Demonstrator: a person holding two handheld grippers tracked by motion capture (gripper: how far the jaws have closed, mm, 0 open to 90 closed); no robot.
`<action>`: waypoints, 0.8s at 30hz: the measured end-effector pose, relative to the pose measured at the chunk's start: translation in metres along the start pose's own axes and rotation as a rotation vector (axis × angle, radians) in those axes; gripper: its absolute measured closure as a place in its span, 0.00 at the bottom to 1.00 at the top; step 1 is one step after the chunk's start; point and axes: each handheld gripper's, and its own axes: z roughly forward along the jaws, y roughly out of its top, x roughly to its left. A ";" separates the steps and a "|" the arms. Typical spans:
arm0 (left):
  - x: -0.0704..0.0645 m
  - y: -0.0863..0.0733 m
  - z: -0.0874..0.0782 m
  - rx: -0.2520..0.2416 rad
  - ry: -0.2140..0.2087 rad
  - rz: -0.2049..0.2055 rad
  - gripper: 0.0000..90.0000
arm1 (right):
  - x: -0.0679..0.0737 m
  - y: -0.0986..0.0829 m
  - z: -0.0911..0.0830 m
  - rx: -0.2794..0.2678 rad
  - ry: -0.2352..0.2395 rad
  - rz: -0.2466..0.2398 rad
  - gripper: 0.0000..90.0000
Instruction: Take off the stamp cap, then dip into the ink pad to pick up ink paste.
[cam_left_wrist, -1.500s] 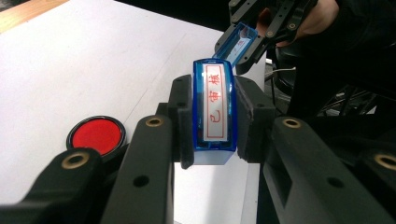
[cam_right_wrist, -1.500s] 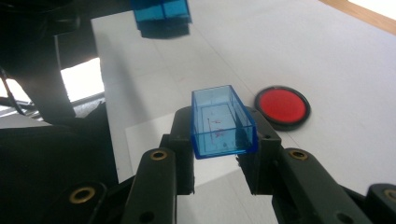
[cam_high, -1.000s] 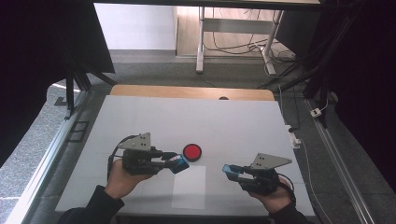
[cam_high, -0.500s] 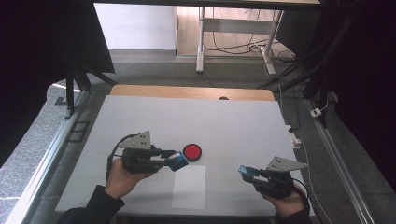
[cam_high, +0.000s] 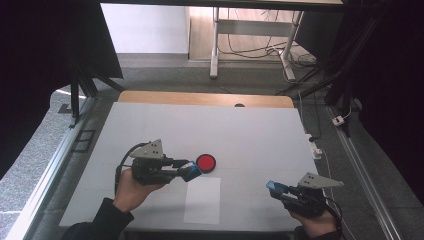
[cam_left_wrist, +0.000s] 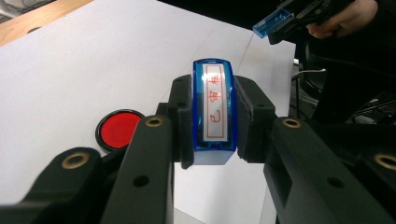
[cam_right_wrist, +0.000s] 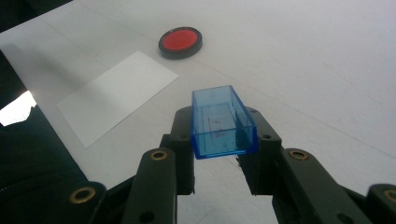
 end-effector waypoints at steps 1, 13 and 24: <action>0.000 0.000 0.000 0.001 0.002 -0.002 0.79 | 0.000 -0.001 -0.001 0.002 -0.002 0.009 0.76; 0.003 0.001 0.002 0.006 0.016 -0.022 0.79 | -0.003 -0.006 -0.004 0.011 -0.013 0.035 0.76; 0.015 0.001 0.010 0.016 0.058 -0.069 0.79 | -0.002 -0.007 -0.006 0.008 -0.001 0.018 0.76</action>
